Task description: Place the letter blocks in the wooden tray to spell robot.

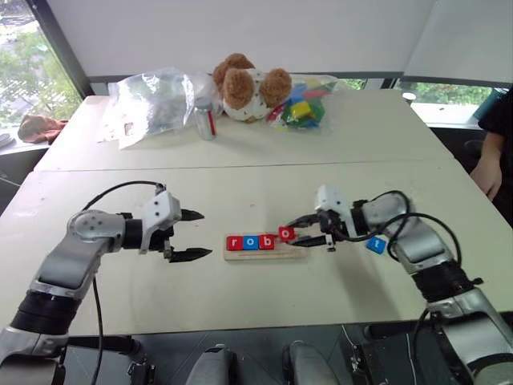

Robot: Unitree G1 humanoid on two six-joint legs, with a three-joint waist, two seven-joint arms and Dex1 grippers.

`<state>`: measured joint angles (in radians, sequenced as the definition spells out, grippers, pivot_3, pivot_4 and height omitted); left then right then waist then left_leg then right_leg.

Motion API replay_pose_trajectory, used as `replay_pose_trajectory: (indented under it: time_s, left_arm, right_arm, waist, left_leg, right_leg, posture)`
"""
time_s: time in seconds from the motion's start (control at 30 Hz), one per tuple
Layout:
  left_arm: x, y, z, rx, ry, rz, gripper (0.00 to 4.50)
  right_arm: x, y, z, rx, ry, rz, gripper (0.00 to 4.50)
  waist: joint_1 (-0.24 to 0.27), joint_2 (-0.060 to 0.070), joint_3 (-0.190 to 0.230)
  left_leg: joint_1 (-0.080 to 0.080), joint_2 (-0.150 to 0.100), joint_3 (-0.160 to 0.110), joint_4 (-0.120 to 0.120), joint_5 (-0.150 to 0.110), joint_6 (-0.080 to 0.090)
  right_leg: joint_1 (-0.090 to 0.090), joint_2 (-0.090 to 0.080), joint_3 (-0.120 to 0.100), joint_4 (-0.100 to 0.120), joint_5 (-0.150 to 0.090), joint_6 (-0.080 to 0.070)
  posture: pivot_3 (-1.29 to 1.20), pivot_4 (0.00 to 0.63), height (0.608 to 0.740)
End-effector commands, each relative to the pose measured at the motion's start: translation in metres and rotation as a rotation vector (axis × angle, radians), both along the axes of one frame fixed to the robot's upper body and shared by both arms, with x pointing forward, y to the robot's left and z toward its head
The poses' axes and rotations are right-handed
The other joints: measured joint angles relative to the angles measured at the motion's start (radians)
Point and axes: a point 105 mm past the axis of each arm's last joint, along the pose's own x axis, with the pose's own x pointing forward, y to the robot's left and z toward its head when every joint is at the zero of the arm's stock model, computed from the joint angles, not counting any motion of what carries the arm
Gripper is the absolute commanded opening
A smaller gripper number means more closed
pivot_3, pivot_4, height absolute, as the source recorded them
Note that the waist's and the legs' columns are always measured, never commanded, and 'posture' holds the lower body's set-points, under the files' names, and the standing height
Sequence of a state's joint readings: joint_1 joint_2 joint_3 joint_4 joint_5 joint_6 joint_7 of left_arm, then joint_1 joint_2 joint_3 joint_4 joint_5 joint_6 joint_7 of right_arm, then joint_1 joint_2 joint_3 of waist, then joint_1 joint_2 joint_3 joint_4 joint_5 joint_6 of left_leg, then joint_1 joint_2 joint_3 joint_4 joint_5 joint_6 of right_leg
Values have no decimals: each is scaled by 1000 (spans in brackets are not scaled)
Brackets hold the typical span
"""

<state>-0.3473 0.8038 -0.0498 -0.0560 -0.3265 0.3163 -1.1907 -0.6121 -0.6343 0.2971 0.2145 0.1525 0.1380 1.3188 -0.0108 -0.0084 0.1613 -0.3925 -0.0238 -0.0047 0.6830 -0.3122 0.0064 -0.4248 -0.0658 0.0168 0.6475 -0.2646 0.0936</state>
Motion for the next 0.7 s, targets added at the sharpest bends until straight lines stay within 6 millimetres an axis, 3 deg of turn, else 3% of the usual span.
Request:
replay_pose_trajectory:
  time_s: [0.03, 0.57, 0.7]
  left_arm:
    - [-1, 2, 8, 2, -48, 8, 4500]
    - [-2, -2, 7, -16, -59, 31, 4500]
    - [-2, -4, 7, -21, -60, 27, 4500]
  right_arm:
    - [8, 7, 6, -25, -63, 56, 1109]
    - [15, 8, -5, -75, -63, 88, 1109]
    - [20, 10, 5, -21, -64, 51, 1109]
  waist:
    - [-2, 0, 0]
    - [-4, 0, 0]
    - [-4, 0, 0]
  left_leg:
    - [0, 0, 0, 0, 0, 0]
    - [0, 1, 0, -1, 0, -1]
    - [0, 1, 0, -1, 0, -1]
  right_leg:
    - [0, 0, 0, 0, 0, 0]
    - [-2, 0, 0, 1, 0, 0]
    - [-2, 0, 0, 1, 0, 0]
  posture:
    - [0, 150, 740]
    - [0, 150, 740]
    - [0, 150, 740]
